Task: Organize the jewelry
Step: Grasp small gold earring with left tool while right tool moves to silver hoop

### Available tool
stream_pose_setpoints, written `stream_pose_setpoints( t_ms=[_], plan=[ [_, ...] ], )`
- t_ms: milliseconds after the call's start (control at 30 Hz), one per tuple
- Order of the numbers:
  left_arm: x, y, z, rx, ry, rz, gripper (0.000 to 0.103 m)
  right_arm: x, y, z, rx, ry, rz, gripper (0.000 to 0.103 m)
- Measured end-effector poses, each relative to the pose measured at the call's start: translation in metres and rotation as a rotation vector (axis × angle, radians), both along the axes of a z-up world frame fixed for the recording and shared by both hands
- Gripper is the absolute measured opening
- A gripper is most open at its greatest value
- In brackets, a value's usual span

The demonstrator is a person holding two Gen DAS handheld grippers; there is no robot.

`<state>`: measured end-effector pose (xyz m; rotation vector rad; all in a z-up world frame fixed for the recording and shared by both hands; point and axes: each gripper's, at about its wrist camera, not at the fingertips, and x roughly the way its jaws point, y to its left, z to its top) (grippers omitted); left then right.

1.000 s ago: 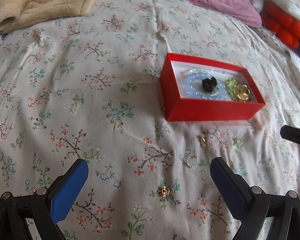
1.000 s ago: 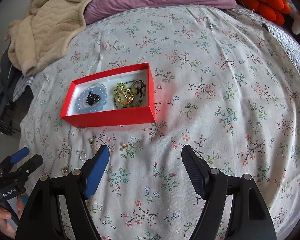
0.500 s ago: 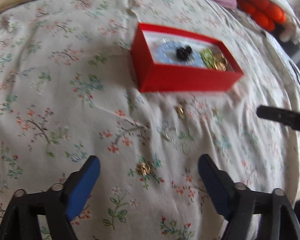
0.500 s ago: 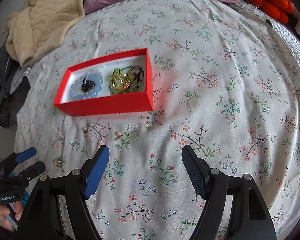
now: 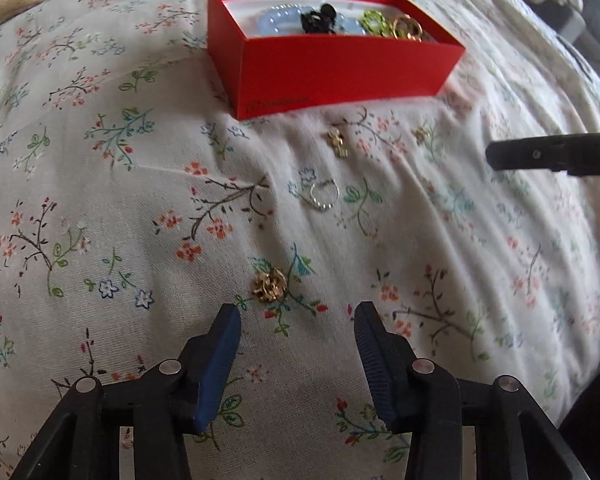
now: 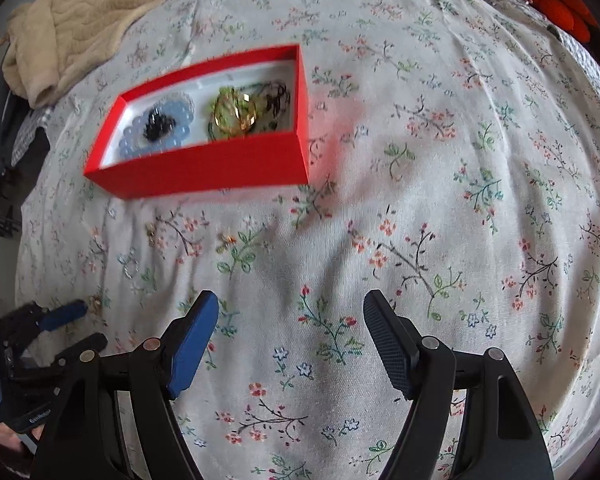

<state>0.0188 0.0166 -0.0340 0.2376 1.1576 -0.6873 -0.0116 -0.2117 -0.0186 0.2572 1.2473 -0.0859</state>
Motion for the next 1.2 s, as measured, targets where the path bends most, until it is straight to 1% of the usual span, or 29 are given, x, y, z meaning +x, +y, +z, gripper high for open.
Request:
stream_pose_setpoints(
  t_ms=[100,167,300,367,433,500,600,667,733,800,933,1000,1033,1200],
  plan=[
    [-0.001,0.000,-0.002,0.000,-0.014,-0.014,0.050,-0.003,0.008,-0.015,-0.028,0.015,0.059,0.078],
    [-0.001,0.000,-0.003,-0.003,-0.022,-0.015,0.050,-0.006,0.016,-0.023,-0.082,0.006,0.104,0.078],
    [-0.005,-0.003,-0.008,0.002,-0.076,-0.030,0.050,-0.016,0.033,-0.030,-0.174,-0.049,0.221,0.092],
    [-0.006,-0.006,-0.009,0.004,-0.104,-0.042,0.050,-0.022,0.037,-0.034,-0.214,-0.087,0.250,0.096],
    [-0.005,-0.008,-0.010,0.003,-0.109,-0.043,0.049,-0.022,0.033,-0.036,-0.209,-0.097,0.253,0.099],
    [-0.003,-0.008,-0.009,-0.005,-0.103,-0.033,0.048,-0.021,0.025,-0.036,-0.173,-0.085,0.263,0.102],
    [0.000,-0.006,-0.009,-0.004,-0.103,-0.021,0.041,-0.024,0.017,-0.038,-0.161,-0.093,0.284,0.103],
    [0.002,-0.003,-0.008,-0.005,-0.099,-0.009,0.032,-0.026,0.017,-0.040,-0.180,-0.096,0.307,0.103],
    [0.006,0.000,-0.008,-0.017,-0.084,0.011,0.028,-0.028,0.017,-0.041,-0.193,-0.093,0.304,0.103],
    [0.007,0.003,-0.009,-0.026,-0.077,0.024,0.025,-0.026,0.018,-0.040,-0.204,-0.081,0.303,0.103],
    [0.006,0.001,-0.009,-0.018,-0.097,0.025,0.020,-0.024,0.021,-0.038,-0.216,-0.063,0.286,0.103],
    [0.006,0.001,-0.009,-0.012,-0.103,0.029,0.015,-0.024,0.023,-0.037,-0.214,-0.064,0.280,0.103],
    [0.006,0.001,-0.009,-0.006,-0.104,0.032,0.011,-0.024,0.023,-0.036,-0.212,-0.064,0.279,0.103],
    [0.009,0.003,-0.007,-0.001,-0.091,0.047,0.009,-0.021,0.031,-0.034,-0.190,-0.067,0.292,0.103]
  ],
)
